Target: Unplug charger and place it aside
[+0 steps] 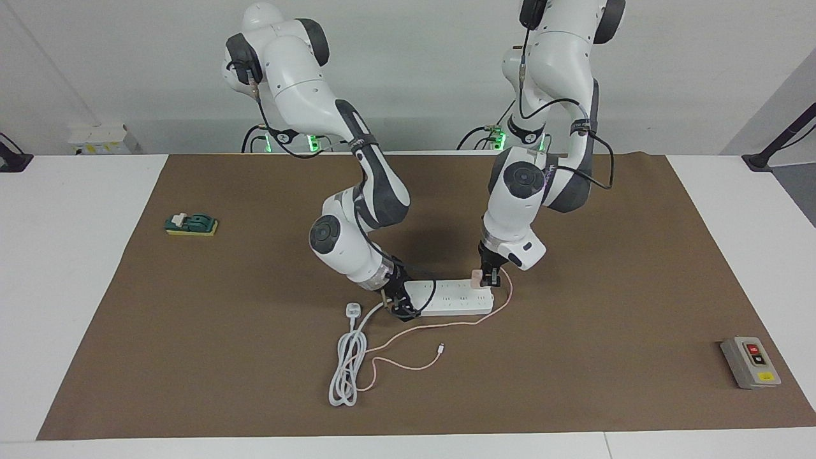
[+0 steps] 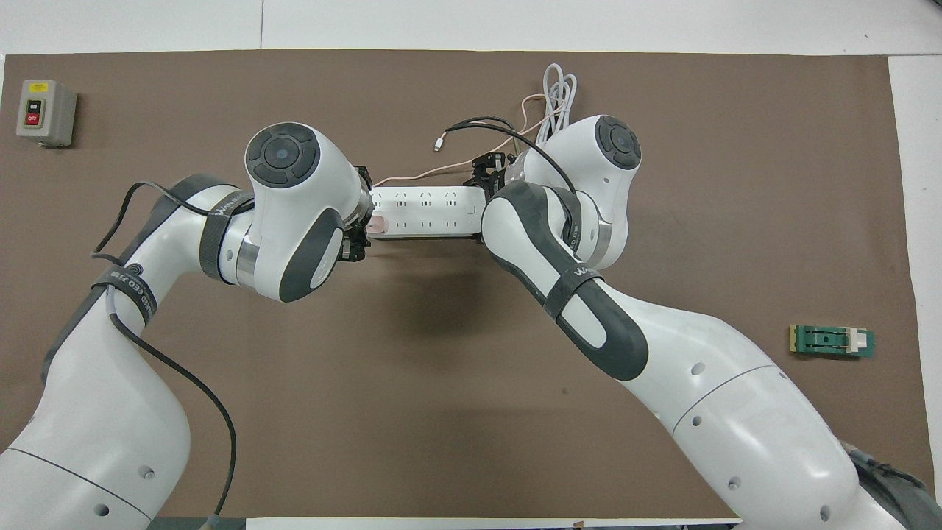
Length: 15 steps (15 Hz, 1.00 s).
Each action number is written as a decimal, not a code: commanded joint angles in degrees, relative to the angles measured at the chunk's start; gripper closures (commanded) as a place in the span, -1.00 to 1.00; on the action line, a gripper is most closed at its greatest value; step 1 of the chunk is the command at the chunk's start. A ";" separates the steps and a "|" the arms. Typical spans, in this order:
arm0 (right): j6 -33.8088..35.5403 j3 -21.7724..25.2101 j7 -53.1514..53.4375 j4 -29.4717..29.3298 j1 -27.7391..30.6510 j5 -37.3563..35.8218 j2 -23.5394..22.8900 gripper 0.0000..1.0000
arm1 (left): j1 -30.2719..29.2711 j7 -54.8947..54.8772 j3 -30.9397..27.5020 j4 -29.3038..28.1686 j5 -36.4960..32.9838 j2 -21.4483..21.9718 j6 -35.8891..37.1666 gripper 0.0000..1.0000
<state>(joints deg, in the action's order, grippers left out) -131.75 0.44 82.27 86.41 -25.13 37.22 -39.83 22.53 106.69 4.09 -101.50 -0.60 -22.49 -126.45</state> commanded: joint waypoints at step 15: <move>-1.93 -0.44 -4.49 -0.98 1.84 1.45 -1.57 1.00 | 1.64 -0.16 -0.75 -0.19 0.07 0.51 1.55 1.00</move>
<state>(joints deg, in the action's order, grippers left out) -131.66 0.33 82.03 86.41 -24.95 37.46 -39.86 22.87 106.69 3.80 -101.46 -0.62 -22.48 -126.42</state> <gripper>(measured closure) 0.057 0.678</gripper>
